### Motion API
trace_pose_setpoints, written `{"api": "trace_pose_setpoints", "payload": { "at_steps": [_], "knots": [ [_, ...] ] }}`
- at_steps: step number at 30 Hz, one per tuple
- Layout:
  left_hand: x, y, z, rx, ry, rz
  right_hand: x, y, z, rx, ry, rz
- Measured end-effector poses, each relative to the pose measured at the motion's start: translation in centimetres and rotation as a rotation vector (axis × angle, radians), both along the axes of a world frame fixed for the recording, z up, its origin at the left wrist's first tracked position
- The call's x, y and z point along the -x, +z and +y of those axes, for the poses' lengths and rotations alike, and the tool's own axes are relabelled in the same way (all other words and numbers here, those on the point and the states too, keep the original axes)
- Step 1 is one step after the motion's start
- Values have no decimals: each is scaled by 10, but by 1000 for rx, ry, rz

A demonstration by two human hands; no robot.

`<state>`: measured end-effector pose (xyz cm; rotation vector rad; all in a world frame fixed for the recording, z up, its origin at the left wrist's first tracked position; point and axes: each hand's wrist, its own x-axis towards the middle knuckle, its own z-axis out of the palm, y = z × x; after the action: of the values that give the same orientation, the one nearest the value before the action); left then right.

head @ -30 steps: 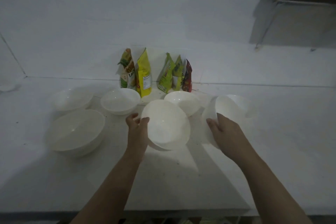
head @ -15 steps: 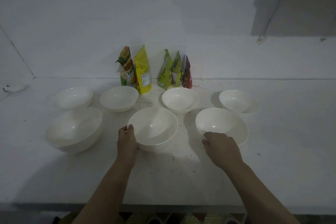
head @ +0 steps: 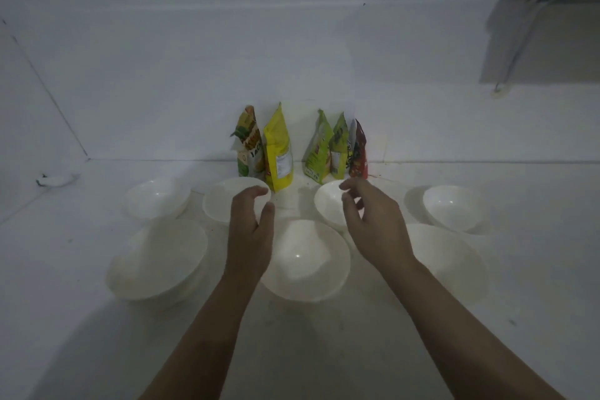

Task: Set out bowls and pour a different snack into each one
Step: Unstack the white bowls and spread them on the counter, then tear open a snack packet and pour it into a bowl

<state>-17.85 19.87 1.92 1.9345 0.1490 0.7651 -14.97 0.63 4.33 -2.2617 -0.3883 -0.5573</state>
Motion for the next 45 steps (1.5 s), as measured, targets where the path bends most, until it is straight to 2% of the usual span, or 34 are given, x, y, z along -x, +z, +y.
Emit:
{"api": "trace_pose_setpoints", "payload": {
  "at_steps": [4, 8, 12, 17, 24, 34, 38, 45],
  "knots": [
    [-44, 38, 26, -18, -26, -92, -41, 35, 42, -34, 25, -114],
    [-96, 67, 65, -97, 2, -64, -85, 63, 82, -18, -4, -181],
    [-160, 83, 106, -142, 35, 103, -128, 72, 121, 76, -34, -241],
    [-229, 85, 137, -235, 15, 529, -171, 64, 159, 176, -101, -267],
    [-261, 68, 146, -243, -185, 651, -195, 45, 186, 215, -181, -198],
    [-243, 83, 159, 88, -116, 295, -174, 49, 195, 185, -211, -254],
    [-188, 113, 165, 180, -88, 76, -136, 62, 209, 133, -121, -292],
    [-45, 144, 169, 209, -49, -112, -41, 74, 231, -50, 83, -279]
  ]
}}
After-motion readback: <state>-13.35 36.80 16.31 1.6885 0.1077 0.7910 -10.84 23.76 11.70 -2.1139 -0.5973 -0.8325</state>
